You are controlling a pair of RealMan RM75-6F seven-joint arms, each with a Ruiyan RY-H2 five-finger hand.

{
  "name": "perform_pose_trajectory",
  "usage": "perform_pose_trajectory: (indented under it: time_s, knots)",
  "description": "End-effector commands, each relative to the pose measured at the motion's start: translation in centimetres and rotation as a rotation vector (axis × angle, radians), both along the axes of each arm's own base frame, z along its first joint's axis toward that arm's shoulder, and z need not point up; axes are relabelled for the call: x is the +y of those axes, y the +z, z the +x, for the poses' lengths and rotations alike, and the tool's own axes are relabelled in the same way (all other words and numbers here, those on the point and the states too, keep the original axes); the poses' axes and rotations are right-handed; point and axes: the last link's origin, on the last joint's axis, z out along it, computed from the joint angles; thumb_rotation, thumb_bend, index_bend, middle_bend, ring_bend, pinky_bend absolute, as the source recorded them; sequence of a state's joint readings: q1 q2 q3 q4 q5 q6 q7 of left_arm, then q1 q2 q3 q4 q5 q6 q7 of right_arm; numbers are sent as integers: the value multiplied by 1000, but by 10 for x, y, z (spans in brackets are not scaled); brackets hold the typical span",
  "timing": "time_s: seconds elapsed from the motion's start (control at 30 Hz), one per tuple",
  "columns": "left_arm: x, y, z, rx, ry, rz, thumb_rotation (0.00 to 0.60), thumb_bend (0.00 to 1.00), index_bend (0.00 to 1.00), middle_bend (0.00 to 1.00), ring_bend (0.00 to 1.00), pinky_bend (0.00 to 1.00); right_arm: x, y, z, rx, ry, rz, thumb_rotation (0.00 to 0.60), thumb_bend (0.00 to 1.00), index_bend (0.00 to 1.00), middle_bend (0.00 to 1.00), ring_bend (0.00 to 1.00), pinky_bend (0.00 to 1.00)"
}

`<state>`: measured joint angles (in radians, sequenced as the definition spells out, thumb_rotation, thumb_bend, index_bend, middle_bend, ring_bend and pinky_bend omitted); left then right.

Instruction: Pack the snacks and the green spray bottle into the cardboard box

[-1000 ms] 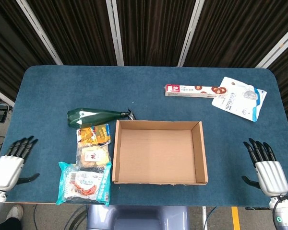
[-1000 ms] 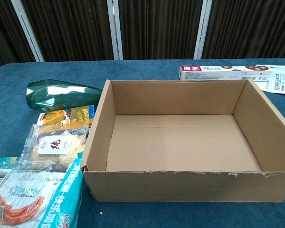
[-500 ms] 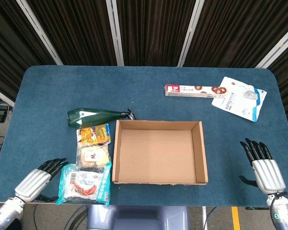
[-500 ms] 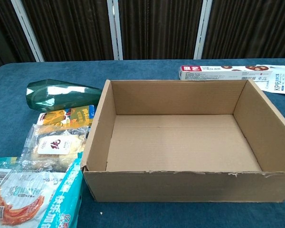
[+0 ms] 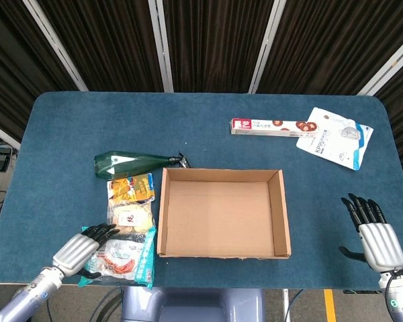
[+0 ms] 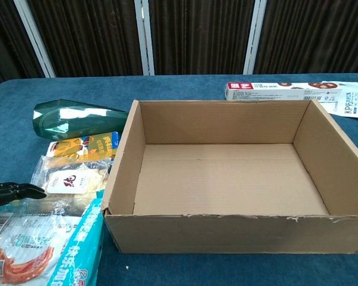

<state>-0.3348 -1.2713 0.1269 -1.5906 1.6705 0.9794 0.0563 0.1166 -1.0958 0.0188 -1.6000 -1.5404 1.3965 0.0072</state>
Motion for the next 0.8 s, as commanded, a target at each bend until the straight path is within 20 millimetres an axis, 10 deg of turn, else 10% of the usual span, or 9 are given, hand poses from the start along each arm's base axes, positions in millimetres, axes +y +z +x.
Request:
perform_pose_trajectory:
  time_s: [0.03, 0.27, 0.8]
  knots:
    - [6, -7, 1, 29, -27, 12, 600, 1, 245, 35, 56, 295, 0, 1, -1, -1, -7, 0, 600, 0, 0, 0, 0, 0]
    - [11, -6, 9, -32, -51, 181, 600, 492, 805, 566, 575, 644, 1, 0, -1, 3, -8, 7, 600, 0, 0, 0, 0, 0]
    - [-29, 107, 17, -394, -64, 419, 600, 643, 862, 629, 623, 707, 0, -5, 1, 5, -25, 29, 600, 0, 0, 0, 0, 0]
